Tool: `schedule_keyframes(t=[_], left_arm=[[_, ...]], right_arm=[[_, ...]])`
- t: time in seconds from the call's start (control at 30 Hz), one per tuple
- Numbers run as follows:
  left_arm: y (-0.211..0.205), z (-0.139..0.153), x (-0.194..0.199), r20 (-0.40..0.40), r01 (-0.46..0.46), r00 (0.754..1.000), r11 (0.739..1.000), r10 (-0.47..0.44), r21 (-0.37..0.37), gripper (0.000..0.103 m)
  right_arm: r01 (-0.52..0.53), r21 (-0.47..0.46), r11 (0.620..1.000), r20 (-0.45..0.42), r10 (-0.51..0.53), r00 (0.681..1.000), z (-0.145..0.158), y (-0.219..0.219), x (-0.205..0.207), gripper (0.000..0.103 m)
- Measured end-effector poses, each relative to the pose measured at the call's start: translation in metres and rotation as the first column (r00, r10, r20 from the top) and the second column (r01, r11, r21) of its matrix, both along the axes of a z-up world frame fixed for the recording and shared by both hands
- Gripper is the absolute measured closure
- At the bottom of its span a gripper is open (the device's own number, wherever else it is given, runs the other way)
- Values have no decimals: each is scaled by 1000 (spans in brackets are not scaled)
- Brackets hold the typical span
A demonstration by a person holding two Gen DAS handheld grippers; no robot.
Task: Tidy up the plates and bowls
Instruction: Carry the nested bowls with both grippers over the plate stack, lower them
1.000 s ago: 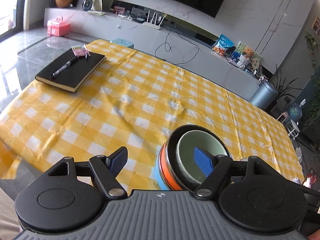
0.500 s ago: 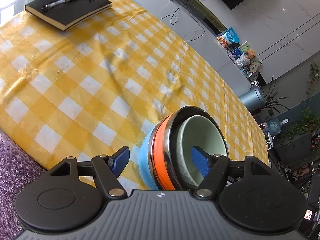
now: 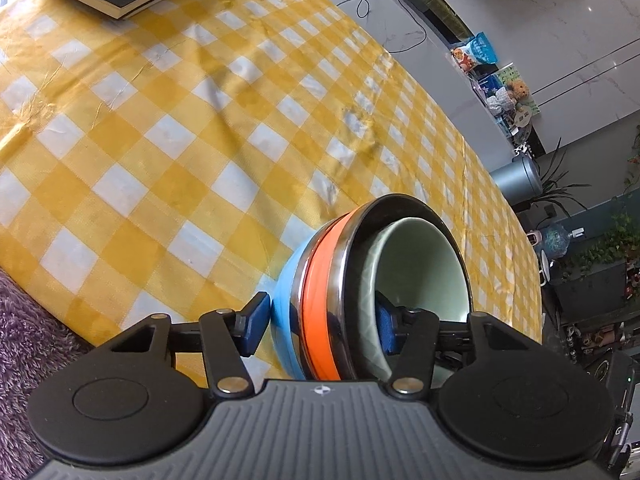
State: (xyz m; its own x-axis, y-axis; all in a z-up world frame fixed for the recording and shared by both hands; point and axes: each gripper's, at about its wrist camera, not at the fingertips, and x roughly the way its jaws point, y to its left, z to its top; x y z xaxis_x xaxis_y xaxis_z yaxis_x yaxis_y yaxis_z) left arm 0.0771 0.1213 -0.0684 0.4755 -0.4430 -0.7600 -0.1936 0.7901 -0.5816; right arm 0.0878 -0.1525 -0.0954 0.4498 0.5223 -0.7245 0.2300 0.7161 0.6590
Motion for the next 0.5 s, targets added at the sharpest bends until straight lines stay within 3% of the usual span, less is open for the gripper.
schedule_keyframes(t=[0.13,0.5], left_arm=[[-6,3,3,-14,12,1000,999,-11,42,45],[-13,8,-1,-22,4,1000,997,-2,78,46]], right_arm=[[2,40,999,-18,-1,1000,-5,-3,2,51],[0,20,1000,-8,0,1000,1,-8,-5,60]])
